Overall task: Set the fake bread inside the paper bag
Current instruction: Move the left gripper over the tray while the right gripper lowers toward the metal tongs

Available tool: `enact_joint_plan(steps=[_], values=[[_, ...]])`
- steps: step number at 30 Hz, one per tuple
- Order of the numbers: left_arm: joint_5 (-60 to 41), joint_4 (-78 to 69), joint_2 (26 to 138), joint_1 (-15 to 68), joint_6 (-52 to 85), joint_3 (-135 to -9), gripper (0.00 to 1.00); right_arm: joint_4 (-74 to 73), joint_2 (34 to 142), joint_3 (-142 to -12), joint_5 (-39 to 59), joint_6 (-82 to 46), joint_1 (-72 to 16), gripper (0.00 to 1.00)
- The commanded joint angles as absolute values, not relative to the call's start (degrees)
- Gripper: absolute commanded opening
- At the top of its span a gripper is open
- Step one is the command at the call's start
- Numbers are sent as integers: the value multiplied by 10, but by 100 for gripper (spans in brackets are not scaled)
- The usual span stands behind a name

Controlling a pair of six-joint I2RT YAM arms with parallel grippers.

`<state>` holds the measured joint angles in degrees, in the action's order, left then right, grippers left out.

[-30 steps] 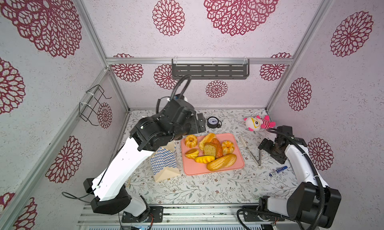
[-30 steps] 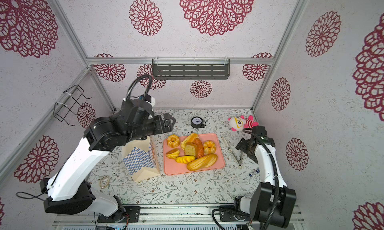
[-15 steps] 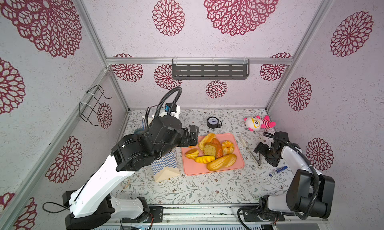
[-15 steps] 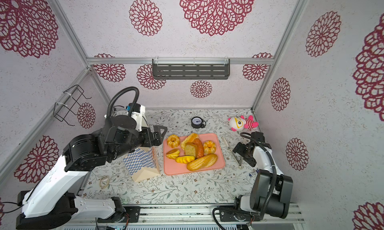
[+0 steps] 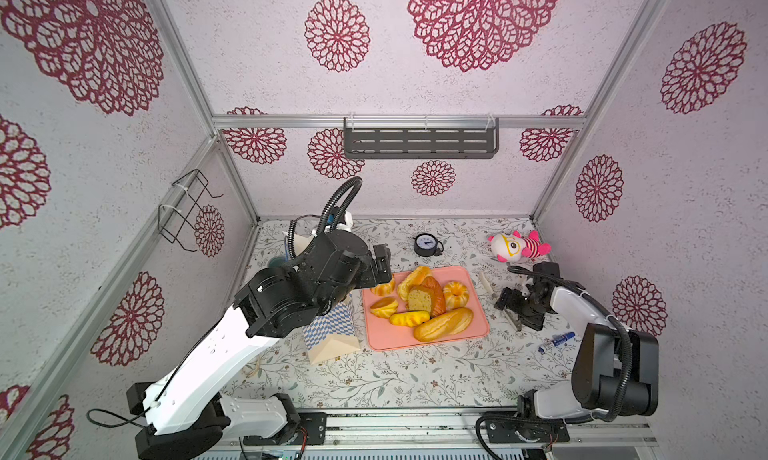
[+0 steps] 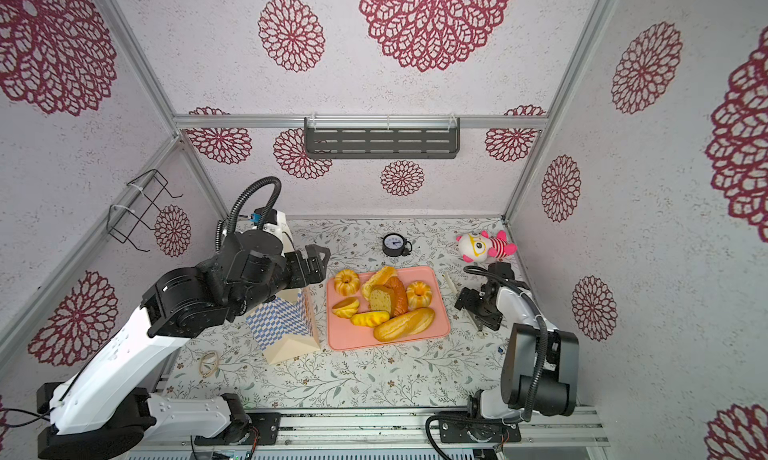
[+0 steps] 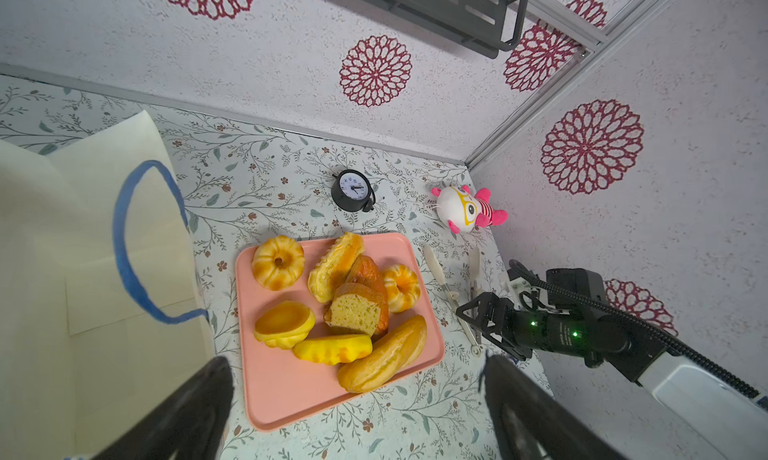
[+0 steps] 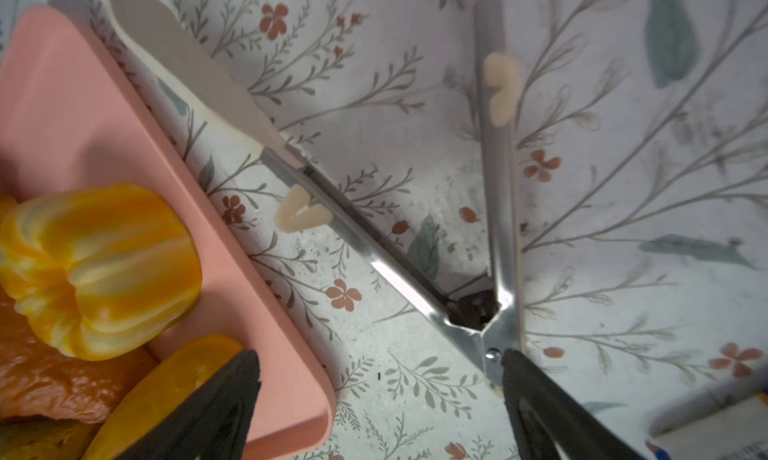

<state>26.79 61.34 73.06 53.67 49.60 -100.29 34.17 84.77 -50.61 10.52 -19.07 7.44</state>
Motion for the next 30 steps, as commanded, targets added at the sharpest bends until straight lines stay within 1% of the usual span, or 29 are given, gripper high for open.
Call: enact_joint_plan(steps=[1,7,11,14,22,27,30], values=[[262,590,737,527,512,-998,97,353,846,-505,83,-192,60,92],[192,576,785,527,500,-1013,97,376,821,-517,55,-193,41,91],[170,562,804,531,492,-1013,97,402,823,-538,17,-178,50,98],[157,563,819,534,480,-1022,97,400,846,-547,11,-168,59,99],[152,585,830,535,474,-1042,98,356,922,-549,49,-156,64,98],[164,593,821,535,483,-1037,97,335,925,-548,90,-164,58,98],[169,589,817,535,488,-1028,97,346,926,-558,77,-167,34,96]])
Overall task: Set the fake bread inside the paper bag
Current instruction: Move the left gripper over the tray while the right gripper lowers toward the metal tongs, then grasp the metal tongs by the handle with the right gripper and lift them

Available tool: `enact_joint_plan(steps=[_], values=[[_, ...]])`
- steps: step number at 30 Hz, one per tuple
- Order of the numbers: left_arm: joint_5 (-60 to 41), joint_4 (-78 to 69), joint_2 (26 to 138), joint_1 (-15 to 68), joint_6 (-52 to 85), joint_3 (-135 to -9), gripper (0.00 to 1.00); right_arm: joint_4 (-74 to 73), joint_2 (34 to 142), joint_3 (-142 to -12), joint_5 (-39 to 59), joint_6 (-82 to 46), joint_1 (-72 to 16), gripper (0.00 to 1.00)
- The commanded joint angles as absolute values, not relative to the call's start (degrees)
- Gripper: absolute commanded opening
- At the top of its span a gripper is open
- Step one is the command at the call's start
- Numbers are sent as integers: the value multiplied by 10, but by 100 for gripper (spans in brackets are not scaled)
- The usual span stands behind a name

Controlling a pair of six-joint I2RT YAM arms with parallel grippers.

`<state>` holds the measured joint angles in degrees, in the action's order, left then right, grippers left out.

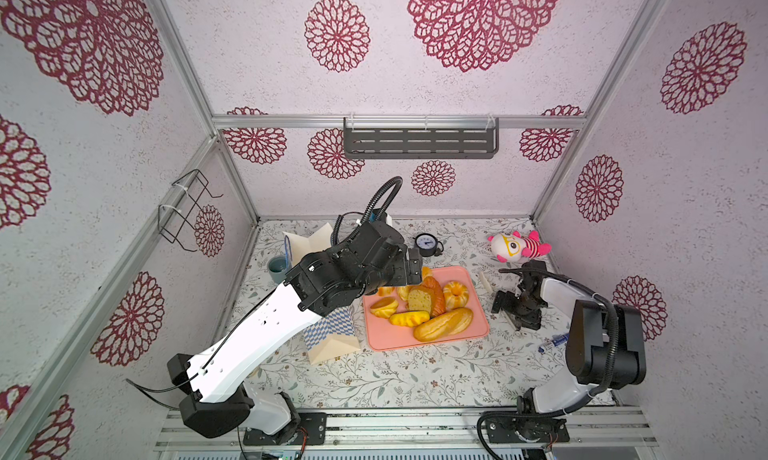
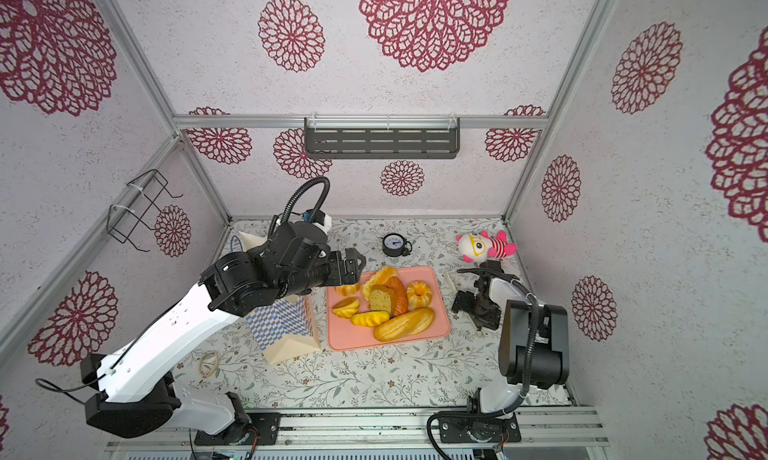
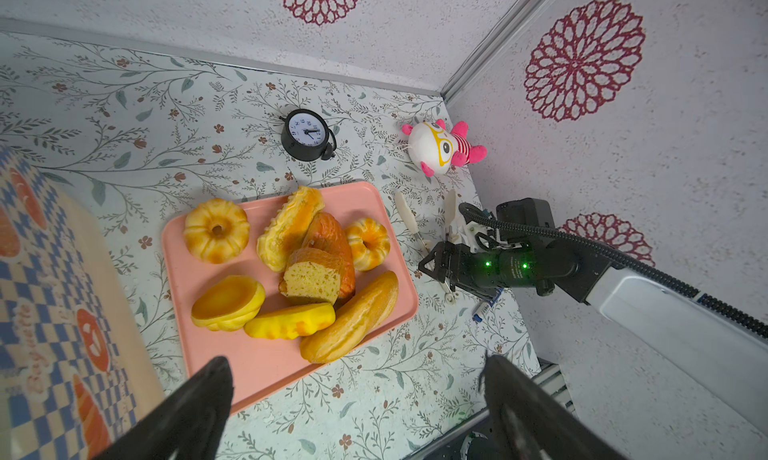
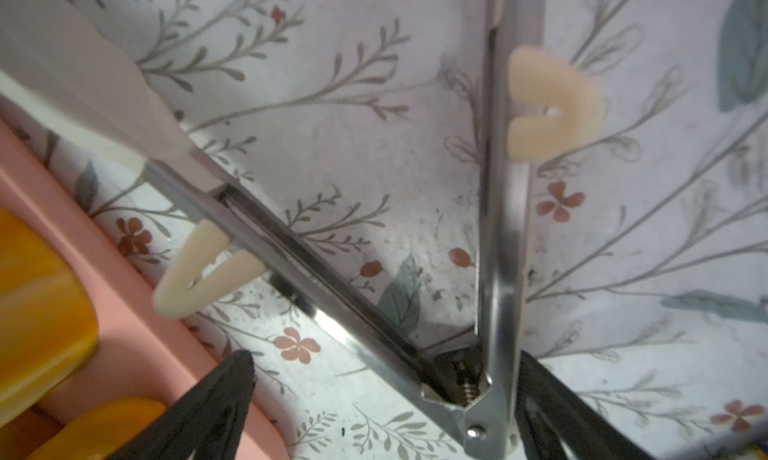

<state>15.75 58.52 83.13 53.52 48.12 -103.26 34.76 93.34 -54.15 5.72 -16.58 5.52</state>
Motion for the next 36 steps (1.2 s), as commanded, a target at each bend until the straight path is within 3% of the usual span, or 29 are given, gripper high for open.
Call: enact_joint_plan(steps=[1,12,29,36], values=[[168,587,816,535,489,-1027,97,349,927,-561,73,-170,28,95],[160,583,830,533,485,-1034,97,390,972,-609,-12,-191,18,81],[182,579,799,534,531,-996,97,400,1063,-678,-26,-146,13,85],[192,588,795,535,543,-997,97,384,1074,-666,-27,-143,14,74]])
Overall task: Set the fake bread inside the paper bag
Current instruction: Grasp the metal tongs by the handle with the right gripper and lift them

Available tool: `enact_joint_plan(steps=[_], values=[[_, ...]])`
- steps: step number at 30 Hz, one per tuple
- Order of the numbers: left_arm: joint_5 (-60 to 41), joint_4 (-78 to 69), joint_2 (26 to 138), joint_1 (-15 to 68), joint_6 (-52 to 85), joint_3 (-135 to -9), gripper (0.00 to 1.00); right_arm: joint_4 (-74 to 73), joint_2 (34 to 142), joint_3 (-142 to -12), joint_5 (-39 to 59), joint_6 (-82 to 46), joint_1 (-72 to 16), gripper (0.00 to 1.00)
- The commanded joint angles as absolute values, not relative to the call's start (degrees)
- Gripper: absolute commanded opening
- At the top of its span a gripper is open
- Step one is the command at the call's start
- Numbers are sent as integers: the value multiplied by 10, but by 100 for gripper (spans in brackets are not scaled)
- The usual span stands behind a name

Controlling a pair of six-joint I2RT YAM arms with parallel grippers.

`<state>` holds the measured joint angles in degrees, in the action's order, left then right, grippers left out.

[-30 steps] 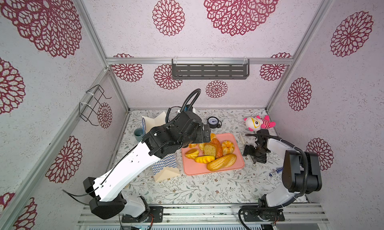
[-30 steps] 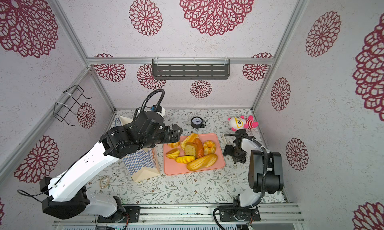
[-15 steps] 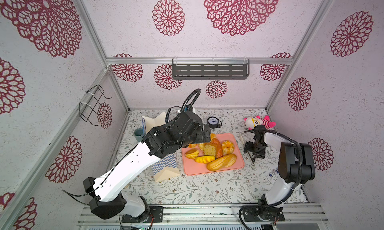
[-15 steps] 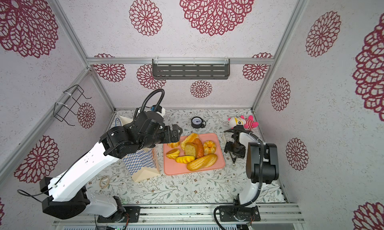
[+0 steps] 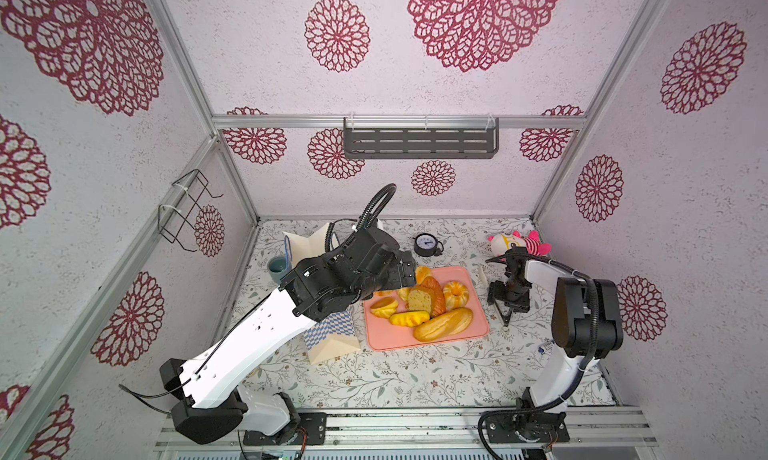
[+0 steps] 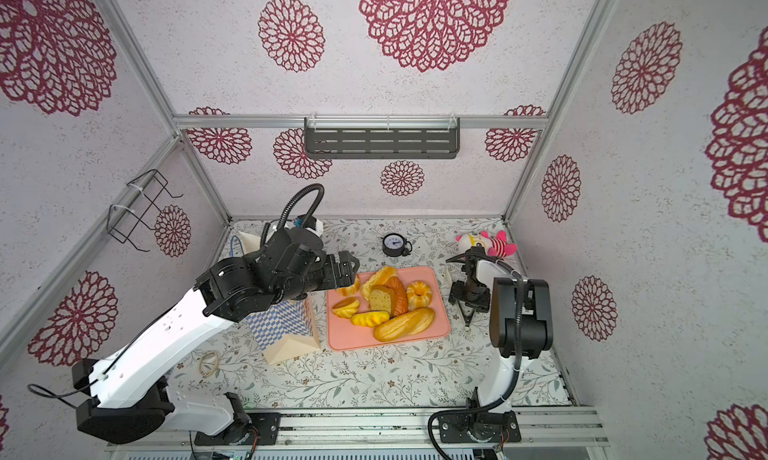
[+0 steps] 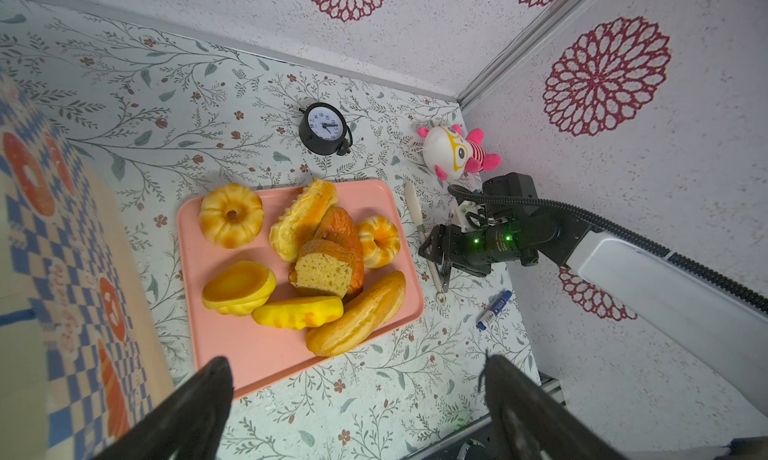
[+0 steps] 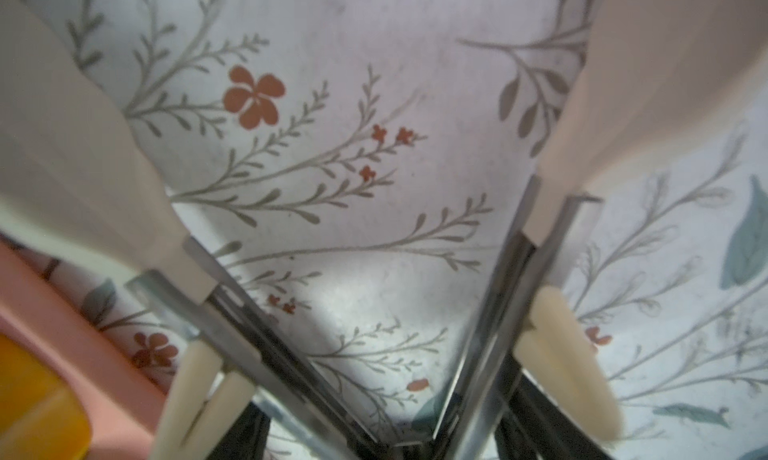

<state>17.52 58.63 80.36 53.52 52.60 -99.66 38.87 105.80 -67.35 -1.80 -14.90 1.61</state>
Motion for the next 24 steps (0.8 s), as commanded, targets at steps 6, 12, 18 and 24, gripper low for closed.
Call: enact_joint_plan(steps=[6,12,18,24], values=[[194,585,801,536,545,-1002,97,373,1045,-650,-26,-144,18,64],[192,584,821,535,529,-1028,97,385,992,-664,-27,-147,19,52],[169,577,849,528,509,-1059,97,414,929,-686,-21,-150,19,45],[106,545,869,495,504,-1076,97,451,864,-712,-12,-146,19,37]])
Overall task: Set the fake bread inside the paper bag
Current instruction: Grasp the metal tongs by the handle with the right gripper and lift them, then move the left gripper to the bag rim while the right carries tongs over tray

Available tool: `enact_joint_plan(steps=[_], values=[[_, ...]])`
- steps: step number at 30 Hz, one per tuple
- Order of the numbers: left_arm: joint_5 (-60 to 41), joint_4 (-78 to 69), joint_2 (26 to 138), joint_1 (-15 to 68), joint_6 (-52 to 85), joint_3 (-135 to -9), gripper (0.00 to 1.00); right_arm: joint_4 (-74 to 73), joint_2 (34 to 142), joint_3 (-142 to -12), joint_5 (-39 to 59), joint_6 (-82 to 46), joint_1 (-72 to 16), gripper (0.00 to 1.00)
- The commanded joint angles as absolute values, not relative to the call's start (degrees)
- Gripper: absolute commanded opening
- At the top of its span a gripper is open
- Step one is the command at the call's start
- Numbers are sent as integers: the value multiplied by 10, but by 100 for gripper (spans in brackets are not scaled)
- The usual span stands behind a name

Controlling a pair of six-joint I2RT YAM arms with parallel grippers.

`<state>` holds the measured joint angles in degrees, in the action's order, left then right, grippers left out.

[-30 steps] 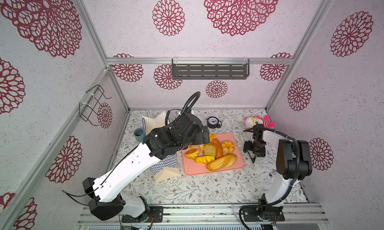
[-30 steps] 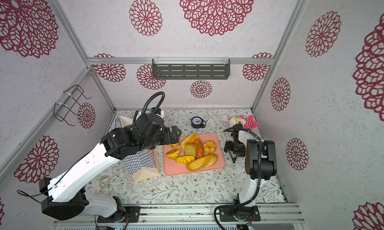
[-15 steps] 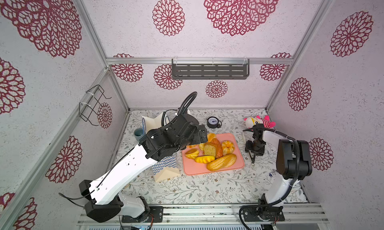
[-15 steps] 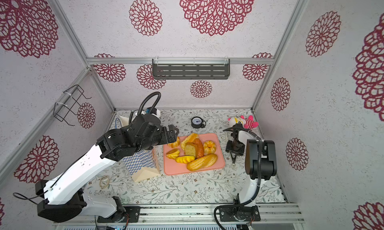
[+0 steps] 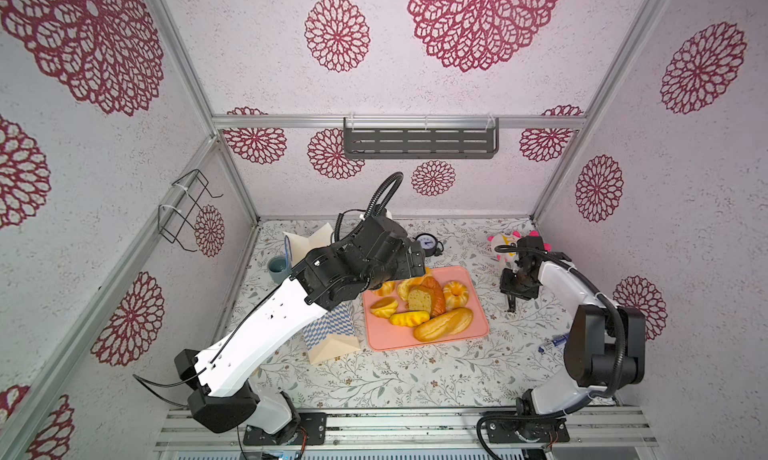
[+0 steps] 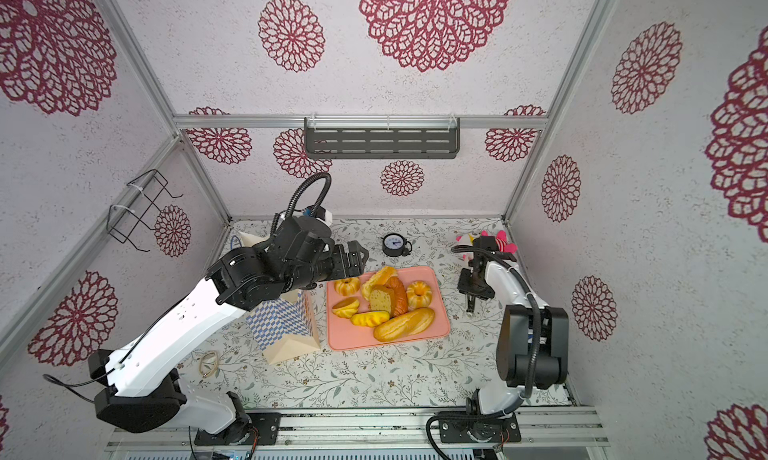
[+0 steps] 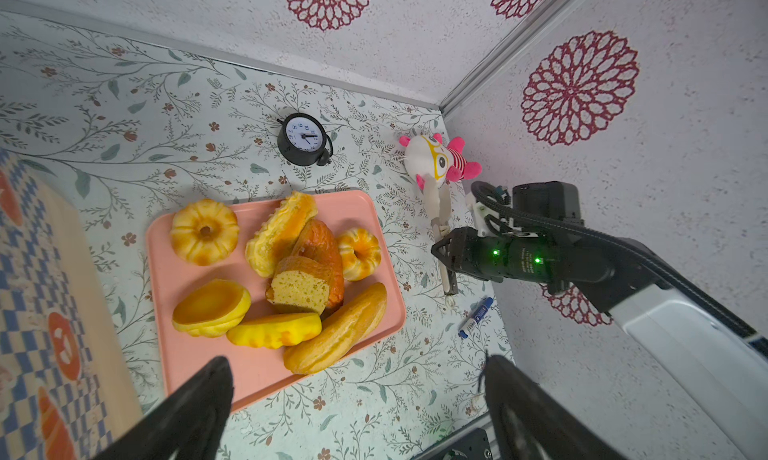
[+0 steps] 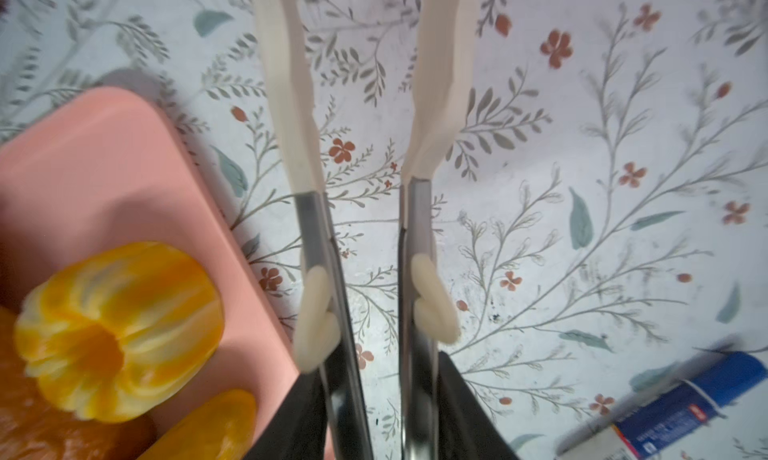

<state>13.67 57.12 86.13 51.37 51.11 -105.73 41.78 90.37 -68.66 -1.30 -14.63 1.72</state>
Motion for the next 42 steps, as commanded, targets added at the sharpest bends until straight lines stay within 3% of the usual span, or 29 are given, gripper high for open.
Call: enact_joint_plan(steps=[1,10,15,18,23,29,42], values=[[101,543,872,491,502,-1080,97,457,854,-716,-9,-146,18,36],[30,543,918,464,481,-1140,97,527,796,-791,130,-154,14,35],[-30,512,953,467,483,-1153,99,507,773,-795,267,-238,11,35],[-55,506,974,473,486,-1149,97,479,760,-799,299,-295,10,35],[-70,505,982,482,493,-1133,91,437,747,-812,334,-365,1,36],[-32,530,955,482,486,-1143,92,403,727,-791,348,-399,-17,45],[111,643,859,459,463,-1180,98,452,718,-775,308,-348,-33,42]])
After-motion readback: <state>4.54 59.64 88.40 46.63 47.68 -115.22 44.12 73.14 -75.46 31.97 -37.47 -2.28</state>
